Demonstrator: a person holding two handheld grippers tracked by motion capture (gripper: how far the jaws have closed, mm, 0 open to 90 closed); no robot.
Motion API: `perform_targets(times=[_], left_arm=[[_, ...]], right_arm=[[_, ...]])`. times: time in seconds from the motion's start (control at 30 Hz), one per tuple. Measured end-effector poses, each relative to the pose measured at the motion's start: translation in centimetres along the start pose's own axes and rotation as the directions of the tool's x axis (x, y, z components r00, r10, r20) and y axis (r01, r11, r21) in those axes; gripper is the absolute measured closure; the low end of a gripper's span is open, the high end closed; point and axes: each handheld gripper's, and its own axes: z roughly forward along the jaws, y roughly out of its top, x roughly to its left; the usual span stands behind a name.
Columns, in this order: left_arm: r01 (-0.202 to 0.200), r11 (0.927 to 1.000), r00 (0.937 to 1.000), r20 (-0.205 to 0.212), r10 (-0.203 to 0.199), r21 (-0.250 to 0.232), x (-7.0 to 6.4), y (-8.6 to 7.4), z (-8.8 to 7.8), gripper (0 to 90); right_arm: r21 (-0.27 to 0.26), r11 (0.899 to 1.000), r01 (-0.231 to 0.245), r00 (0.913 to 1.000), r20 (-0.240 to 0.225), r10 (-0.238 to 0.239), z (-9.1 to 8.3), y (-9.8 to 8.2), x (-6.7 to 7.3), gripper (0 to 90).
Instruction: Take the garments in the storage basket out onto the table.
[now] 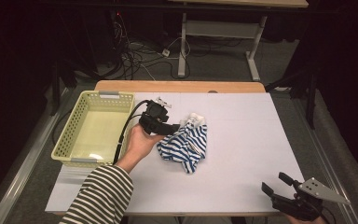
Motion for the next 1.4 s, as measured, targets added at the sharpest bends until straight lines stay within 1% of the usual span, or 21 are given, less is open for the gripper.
perform_targets(times=[0.17,0.37,0.63,0.73,0.87,0.97,1.07,1.17,1.4], left_arm=[[-0.004,1.0,1.0,-0.007,0.004,-0.005,0.1,-0.3,-0.7,40.6],[-0.026,0.9996,0.9995,-0.02,0.026,0.002,0.0,-0.5,-1.3,40.5],[-0.03,0.9995,0.9994,-0.016,0.03,-0.005,-0.1,-1.0,-2.0,40.4],[-0.029,0.9995,0.9995,-0.01,0.029,-0.007,-0.1,-1.2,-2.3,40.4],[-0.02,0.9997,0.9997,0.011,0.021,-0.016,-0.1,-1.4,-2.6,40.3],[-0.025,0.9996,0.9996,0.011,0.025,-0.015,-0.2,-1.6,-2.9,40.2],[-0.019,0.9996,0.9997,0.015,0.019,-0.02,-0.2,-1.9,-3.2,40.2],[-0.006,0.9996,0.9993,0.036,0.007,-0.028,-0.1,-2.2,-3.5,40.2],[-0.001,0.9993,0.9991,0.041,0.002,-0.037,0.2,-2.7,-4.1,40.2]], right_arm=[[0.001,1.0,-0.001,1.0,0.002,0.001,0.0,0.0,0.0,23.5],[-0.005,1.0,-0.003,1.0,0.005,0.003,-0.1,0.0,0.0,23.5],[-0.005,1.0,0.0,1.0,0.005,0.0,0.0,0.0,0.0,23.5],[-0.001,1.0,-0.004,1.0,0.005,0.004,0.0,0.0,0.0,23.5],[-0.004,1.0,-0.003,1.0,0.005,0.003,0.0,0.0,0.0,23.5],[-0.004,1.0,-0.003,1.0,0.006,0.003,0.0,0.0,0.0,23.5],[-0.006,1.0,-0.001,1.0,0.006,0.001,-0.1,0.0,0.0,23.5],[-0.005,1.0,-0.005,1.0,0.007,0.005,-0.1,0.0,0.0,23.5],[-0.004,1.0,-0.005,1.0,0.007,0.005,0.0,0.0,0.0,23.5]])
